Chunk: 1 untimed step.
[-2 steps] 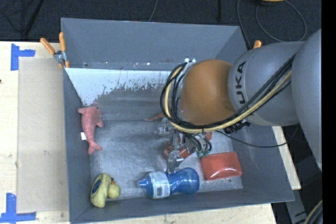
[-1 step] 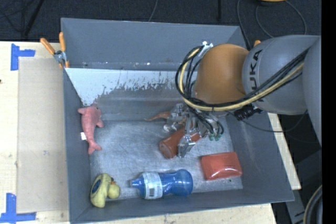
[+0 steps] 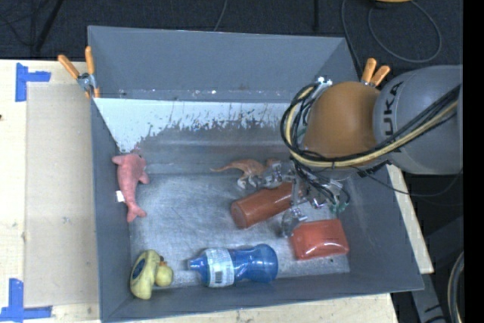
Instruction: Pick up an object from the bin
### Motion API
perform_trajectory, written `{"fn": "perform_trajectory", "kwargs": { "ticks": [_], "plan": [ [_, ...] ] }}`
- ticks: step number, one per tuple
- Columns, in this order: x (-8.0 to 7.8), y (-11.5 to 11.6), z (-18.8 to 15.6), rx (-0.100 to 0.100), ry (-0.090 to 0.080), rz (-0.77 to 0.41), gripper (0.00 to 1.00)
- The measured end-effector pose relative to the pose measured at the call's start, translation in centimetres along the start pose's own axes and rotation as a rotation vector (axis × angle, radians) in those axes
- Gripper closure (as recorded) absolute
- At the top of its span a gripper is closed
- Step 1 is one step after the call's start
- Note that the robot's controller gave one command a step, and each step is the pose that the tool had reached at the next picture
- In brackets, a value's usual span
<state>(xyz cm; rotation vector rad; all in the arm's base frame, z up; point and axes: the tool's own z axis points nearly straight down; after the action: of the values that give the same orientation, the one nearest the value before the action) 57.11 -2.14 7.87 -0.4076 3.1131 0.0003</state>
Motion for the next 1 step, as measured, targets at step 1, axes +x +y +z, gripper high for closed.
{"fn": "perform_trajectory", "kwargs": {
  "ticks": [1],
  "plan": [
    [-2.73, 2.18, 0.3, 0.007, -0.004, 0.114, 1.0]
  ]
}}
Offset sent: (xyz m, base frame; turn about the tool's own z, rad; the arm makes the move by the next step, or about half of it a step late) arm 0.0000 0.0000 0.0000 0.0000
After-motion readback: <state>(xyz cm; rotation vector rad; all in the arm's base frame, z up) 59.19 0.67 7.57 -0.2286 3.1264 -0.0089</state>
